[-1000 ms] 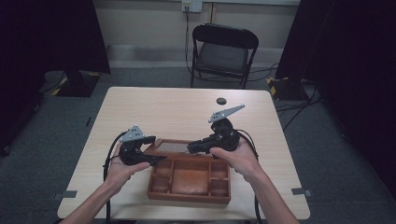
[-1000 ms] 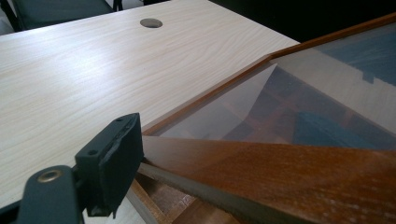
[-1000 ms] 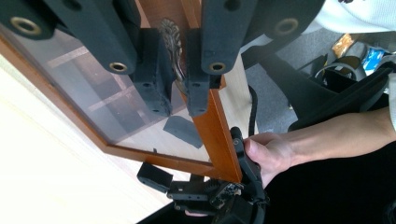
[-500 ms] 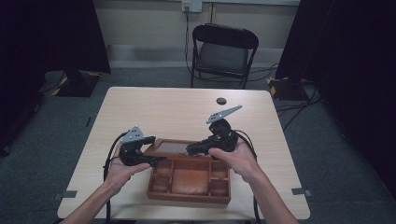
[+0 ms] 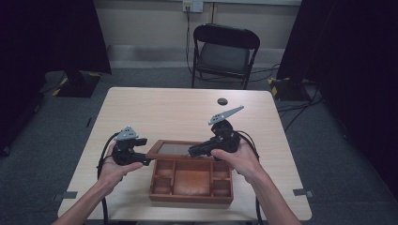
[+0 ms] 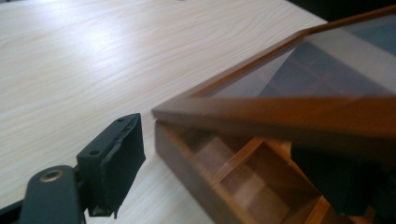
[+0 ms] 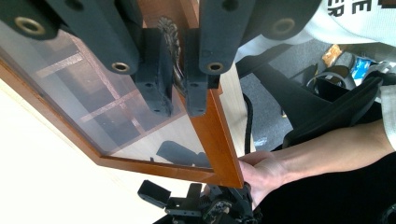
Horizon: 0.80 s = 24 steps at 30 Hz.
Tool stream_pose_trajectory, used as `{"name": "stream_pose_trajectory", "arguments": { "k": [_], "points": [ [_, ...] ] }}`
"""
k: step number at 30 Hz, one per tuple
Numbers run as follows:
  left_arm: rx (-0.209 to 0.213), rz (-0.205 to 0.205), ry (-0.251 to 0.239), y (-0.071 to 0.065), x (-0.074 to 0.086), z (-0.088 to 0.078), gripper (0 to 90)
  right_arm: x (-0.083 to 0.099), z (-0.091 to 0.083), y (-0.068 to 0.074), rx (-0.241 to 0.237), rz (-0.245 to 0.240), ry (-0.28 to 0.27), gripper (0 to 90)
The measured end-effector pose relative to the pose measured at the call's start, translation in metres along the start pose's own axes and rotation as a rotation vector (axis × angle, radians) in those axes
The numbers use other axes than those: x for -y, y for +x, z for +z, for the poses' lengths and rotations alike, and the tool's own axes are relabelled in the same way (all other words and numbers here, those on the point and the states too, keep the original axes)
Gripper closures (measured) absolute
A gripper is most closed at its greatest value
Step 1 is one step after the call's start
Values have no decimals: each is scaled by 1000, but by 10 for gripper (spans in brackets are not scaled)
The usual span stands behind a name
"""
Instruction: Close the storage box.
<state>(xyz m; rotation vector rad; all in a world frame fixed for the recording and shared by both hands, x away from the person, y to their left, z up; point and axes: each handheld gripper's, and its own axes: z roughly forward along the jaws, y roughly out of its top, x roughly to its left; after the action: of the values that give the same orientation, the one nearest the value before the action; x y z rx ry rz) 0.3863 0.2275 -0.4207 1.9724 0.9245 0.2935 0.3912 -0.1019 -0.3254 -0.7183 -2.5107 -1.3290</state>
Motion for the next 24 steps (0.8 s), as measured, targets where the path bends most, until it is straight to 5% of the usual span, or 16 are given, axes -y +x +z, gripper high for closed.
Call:
{"name": "stream_pose_trajectory", "arguments": {
  "k": [5,9,24],
  "points": [
    [12,-58,26,16,6,-1,181,2,2,1,3,-9,14,825],
    [-47,-85,31,35,10,-4,210,5,4,1,-2,-15,19,825],
    [-112,-100,20,48,13,-11,175,14,12,-3,4,-28,65,826]
  ]
}}
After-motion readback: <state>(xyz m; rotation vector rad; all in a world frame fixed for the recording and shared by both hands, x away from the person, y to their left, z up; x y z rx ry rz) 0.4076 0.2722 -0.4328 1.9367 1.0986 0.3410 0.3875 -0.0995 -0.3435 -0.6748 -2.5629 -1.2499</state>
